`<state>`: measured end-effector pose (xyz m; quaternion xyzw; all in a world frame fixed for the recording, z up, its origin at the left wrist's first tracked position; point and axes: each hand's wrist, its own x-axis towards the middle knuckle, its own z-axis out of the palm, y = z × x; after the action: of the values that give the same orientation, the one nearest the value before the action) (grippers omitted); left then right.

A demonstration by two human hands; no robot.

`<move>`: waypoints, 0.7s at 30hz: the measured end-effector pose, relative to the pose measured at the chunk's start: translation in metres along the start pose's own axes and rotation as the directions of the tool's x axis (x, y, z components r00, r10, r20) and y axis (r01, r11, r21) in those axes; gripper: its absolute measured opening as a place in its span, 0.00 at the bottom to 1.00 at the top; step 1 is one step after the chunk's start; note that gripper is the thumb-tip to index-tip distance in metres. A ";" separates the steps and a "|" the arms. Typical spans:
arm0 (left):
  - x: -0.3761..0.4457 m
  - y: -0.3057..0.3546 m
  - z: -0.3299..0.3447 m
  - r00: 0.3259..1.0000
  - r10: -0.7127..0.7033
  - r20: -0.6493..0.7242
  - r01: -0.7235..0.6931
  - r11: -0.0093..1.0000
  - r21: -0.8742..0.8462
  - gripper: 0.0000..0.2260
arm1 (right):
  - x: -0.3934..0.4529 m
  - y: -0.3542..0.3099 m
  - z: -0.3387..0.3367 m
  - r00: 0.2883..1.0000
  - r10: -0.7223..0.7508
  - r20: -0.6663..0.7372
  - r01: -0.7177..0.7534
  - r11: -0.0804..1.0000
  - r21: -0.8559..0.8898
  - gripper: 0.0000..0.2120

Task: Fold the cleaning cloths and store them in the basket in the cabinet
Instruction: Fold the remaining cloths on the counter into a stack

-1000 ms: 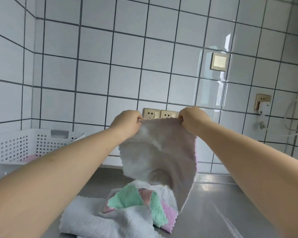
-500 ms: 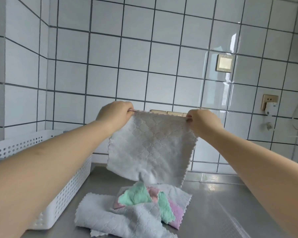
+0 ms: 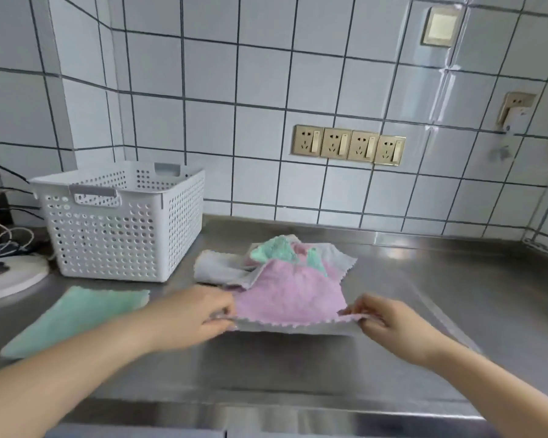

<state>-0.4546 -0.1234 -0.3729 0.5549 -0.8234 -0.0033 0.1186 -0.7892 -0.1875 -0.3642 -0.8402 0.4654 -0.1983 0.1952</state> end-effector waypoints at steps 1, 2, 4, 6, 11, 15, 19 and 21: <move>-0.012 0.003 0.017 0.998 -0.027 0.048 0.028 0.999 -0.016 0.21 | -0.011 0.006 0.015 0.999 0.012 0.031 -0.013 1.000 0.014 0.10; -0.024 0.007 0.031 0.996 -0.042 0.081 0.044 0.999 -0.026 0.19 | -0.023 0.011 0.028 0.999 0.022 0.048 -0.022 1.000 0.008 0.09; -0.040 0.012 0.048 0.995 -0.058 0.084 0.063 0.997 -0.049 0.10 | -0.039 0.018 0.045 0.999 0.028 0.041 -0.028 1.000 -0.003 0.08; -0.050 0.017 0.054 0.995 -0.088 0.045 0.092 0.990 -0.107 0.06 | -0.050 0.021 0.052 1.000 0.018 -0.010 -0.018 1.000 0.017 0.07; -0.059 0.028 0.051 0.995 -0.099 0.028 0.102 0.984 -0.147 0.05 | -0.066 0.022 0.047 0.997 0.007 -0.073 -0.005 0.999 0.039 0.08; -0.057 0.025 0.047 0.995 -0.075 0.070 0.091 0.960 -0.264 0.12 | -0.069 0.022 0.048 0.999 0.020 -0.048 -0.017 0.999 0.046 0.10; -0.032 0.010 0.052 0.989 -0.145 0.002 0.128 0.865 -0.486 0.20 | -0.066 0.023 0.052 0.998 0.047 -0.044 -0.044 0.996 0.077 0.10; -0.015 -0.004 0.058 0.976 -0.214 -0.048 0.180 0.908 -0.378 0.12 | -0.064 0.023 0.053 0.998 0.057 -0.039 -0.053 0.994 0.091 0.11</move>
<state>-0.4576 -0.1187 -0.4321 0.6024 -0.7416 -0.1462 0.2566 -0.8096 -0.1364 -0.4301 -0.8131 0.4828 -0.2312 0.2286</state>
